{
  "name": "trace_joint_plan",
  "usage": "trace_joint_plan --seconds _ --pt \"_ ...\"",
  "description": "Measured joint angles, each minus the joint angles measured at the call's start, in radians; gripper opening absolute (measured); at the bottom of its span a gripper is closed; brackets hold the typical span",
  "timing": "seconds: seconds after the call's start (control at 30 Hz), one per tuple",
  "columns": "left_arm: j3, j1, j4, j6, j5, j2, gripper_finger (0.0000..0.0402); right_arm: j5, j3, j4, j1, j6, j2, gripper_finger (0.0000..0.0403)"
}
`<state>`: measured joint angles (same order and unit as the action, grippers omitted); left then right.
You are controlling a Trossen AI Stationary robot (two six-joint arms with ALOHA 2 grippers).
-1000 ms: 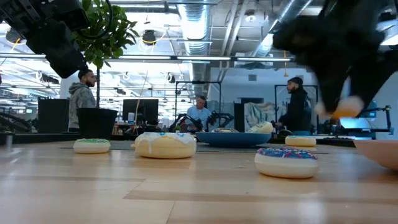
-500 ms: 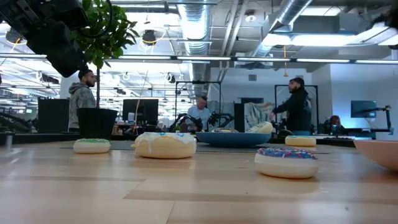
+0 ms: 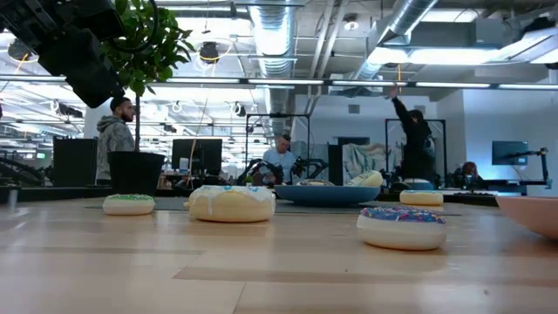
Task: Pick & Place donuts
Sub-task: Put the top small dark blue donut on the pink plate, then put the small green donut on the pink plate
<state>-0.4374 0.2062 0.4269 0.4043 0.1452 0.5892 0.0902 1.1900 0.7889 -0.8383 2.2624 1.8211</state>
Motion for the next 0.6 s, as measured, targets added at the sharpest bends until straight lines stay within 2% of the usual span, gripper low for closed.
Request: trace_joint_plan --seconds 0.6 --pt "0.000 0.000 0.001 0.006 0.000 0.000 0.0000 0.016 0.000 0.024 0.000 -0.010 -0.007 0.0252"
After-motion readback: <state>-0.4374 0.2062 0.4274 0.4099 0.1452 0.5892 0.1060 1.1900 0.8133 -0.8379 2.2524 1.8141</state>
